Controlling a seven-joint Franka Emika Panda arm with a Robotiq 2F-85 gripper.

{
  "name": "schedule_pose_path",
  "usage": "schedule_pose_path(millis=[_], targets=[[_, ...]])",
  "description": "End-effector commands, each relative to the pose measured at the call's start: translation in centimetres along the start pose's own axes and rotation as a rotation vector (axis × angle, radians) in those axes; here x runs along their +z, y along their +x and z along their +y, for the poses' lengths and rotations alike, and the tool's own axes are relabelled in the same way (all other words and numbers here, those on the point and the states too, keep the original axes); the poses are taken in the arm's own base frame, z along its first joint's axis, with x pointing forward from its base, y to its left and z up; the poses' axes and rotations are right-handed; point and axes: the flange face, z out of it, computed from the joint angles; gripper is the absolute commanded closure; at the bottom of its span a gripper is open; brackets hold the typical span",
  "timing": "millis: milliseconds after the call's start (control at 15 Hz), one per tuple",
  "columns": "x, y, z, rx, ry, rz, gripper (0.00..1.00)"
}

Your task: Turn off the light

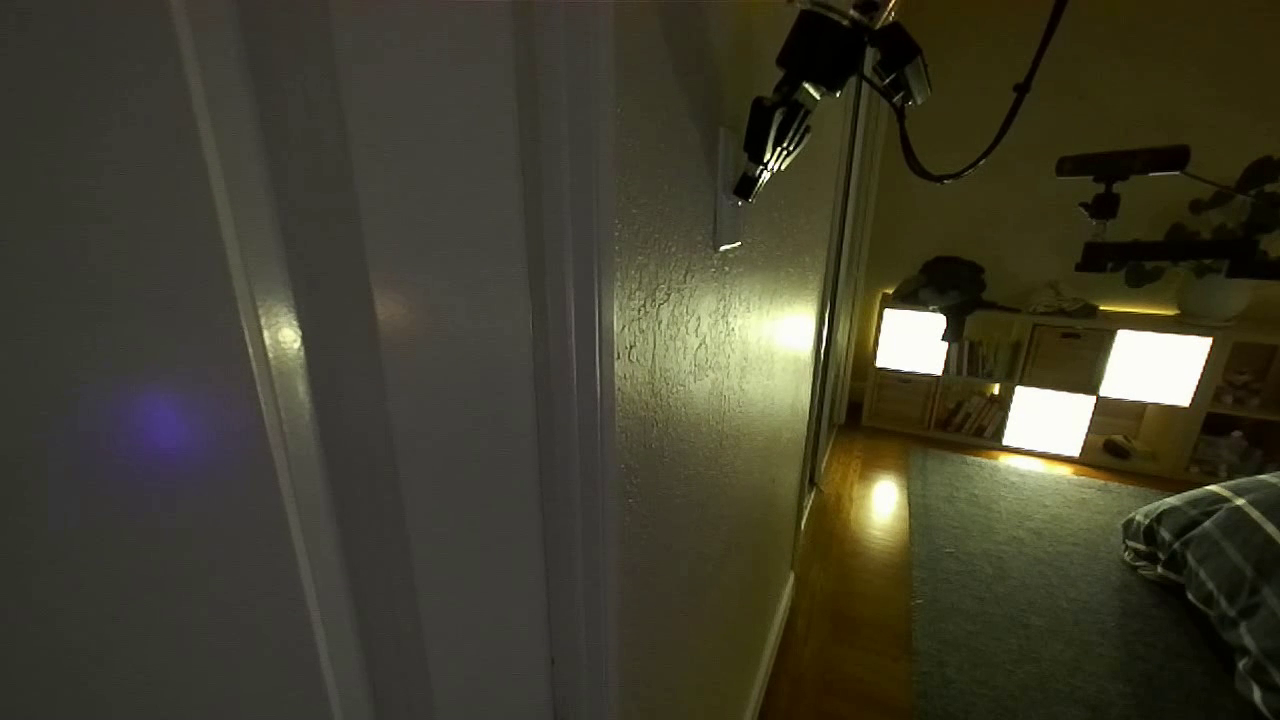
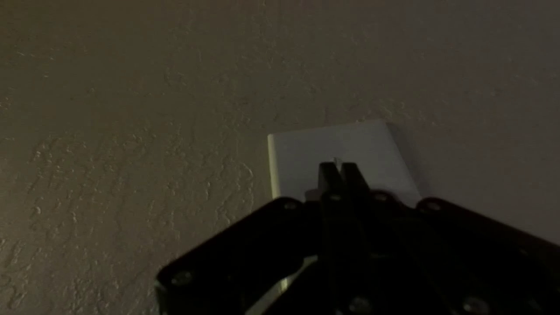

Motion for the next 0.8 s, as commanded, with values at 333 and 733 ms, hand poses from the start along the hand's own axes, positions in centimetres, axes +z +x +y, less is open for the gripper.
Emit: schedule_pose_path(millis=[333,733], targets=[[-1.8,-1.3,0.7,0.002,-0.019,-0.022,0.93],[-4.4,-4.0,-0.2,0.006,-0.011,-0.123,0.93]])
